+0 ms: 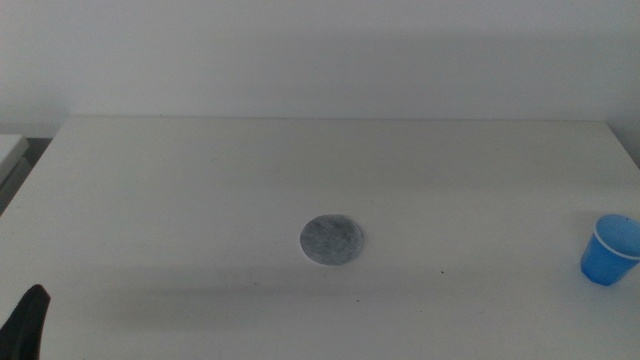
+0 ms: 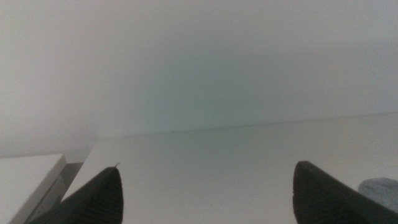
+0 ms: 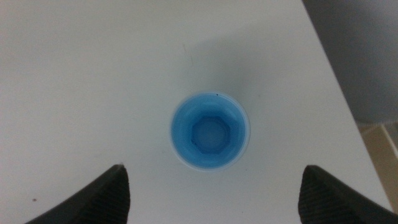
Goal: Place an empty cup on a cup mat.
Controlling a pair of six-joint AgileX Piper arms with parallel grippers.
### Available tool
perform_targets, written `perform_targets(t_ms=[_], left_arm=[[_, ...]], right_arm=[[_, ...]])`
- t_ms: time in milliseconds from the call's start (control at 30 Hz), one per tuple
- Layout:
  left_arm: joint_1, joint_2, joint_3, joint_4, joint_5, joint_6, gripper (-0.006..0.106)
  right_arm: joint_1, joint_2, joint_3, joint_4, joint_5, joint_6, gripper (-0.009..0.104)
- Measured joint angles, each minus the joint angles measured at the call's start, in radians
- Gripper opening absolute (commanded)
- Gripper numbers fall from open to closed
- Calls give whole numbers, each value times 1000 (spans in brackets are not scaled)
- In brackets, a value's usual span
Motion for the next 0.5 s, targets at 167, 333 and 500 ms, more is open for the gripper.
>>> perform_targets(t_ms=[167, 333, 500], left_arm=[[0, 0, 0, 0, 0, 0, 94], [0, 0, 0, 0, 0, 0, 94], [0, 0, 0, 0, 0, 0, 94]], right_arm=[[-58, 113, -5, 20, 4, -6, 75], [-112, 212, -6, 61, 4, -59, 75], [-118, 298, -6, 79, -17, -77, 71]])
